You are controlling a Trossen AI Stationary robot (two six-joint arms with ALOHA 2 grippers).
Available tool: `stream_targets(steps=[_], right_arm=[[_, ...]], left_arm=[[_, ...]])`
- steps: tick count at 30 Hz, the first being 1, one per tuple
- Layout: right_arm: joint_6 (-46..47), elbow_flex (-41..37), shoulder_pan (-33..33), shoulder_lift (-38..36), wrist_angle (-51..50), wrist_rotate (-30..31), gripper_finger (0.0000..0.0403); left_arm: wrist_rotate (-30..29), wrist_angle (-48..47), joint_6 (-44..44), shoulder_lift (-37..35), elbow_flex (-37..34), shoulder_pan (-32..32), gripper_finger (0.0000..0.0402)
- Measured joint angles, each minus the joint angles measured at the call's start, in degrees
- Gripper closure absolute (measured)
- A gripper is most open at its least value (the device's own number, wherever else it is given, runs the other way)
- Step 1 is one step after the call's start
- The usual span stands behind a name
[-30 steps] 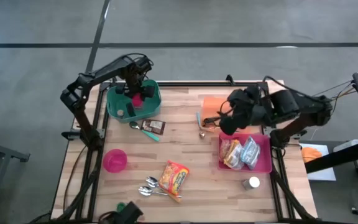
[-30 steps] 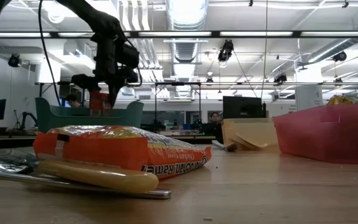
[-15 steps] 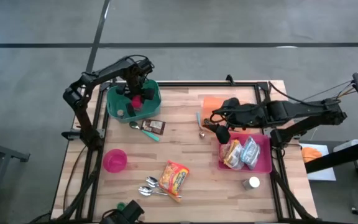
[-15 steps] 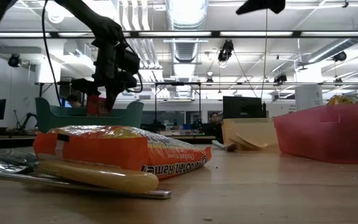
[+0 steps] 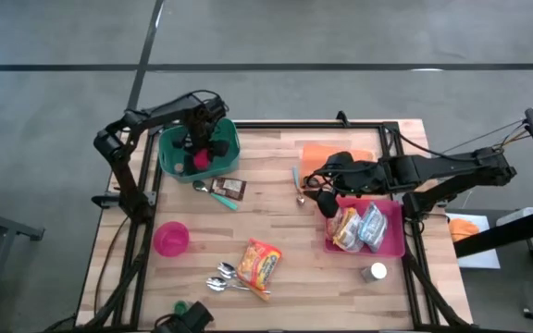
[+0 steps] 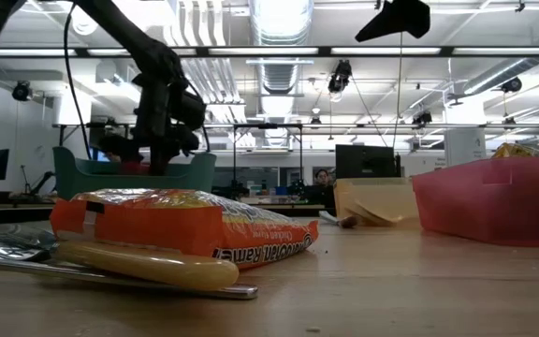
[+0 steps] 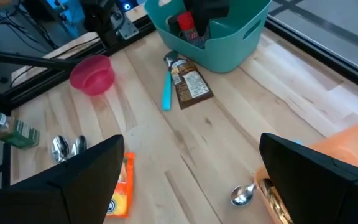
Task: Pick & Place Food Item
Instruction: Put the red paprika seasoning can into the green bin
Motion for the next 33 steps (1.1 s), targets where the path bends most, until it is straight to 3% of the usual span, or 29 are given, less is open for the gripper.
stream_targets(steps=[18,26,33], right_arm=[[-0.6,-0.7,0.0,0.0,0.3,0.0,0.0031],[-0.6,-0.7,0.0,0.0,0.3,0.0,0.0031],[-0.6,-0.7,0.0,0.0,0.2,-0.3,0.0031]], left_arm=[[1.0,1.9,0.1,0.0,-3.7,0.0,0.0199],[1.3,1.9,0.5,0.0,-3.7,0.0,0.009],[1.2,1.9,1.9,-0.2,-2.8,0.0,0.0069]])
